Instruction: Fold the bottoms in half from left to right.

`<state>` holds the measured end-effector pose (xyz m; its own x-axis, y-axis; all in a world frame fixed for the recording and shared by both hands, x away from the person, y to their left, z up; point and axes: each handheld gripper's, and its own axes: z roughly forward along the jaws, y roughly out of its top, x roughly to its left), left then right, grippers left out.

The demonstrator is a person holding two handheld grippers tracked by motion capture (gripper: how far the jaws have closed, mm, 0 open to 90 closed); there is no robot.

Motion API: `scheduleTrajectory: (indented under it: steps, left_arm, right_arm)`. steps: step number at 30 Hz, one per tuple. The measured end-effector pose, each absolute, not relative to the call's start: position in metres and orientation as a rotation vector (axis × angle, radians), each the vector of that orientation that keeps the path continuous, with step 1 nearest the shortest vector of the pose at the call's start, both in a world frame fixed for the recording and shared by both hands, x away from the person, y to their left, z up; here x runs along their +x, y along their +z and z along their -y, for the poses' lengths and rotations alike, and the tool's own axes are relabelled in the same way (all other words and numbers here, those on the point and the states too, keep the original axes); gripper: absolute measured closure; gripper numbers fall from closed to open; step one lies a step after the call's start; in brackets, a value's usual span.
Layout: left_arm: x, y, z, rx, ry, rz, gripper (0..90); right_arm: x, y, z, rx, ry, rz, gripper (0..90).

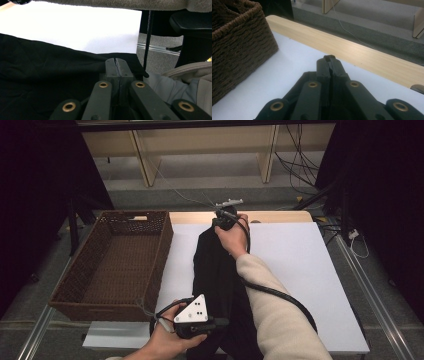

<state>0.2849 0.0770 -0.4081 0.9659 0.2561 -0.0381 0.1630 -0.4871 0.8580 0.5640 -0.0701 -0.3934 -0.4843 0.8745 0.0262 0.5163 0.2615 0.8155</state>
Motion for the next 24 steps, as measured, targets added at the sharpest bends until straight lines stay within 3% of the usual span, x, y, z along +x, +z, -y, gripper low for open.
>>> scheduleTrajectory:
  steps: [24]
  left_arm:
    - [0.289, -0.410, -0.061, 2.098, 0.102, -0.276, 89.0]
  right_arm:
    - [0.566, -0.401, 0.084, 1.290, 1.083, -2.093, 87.6]
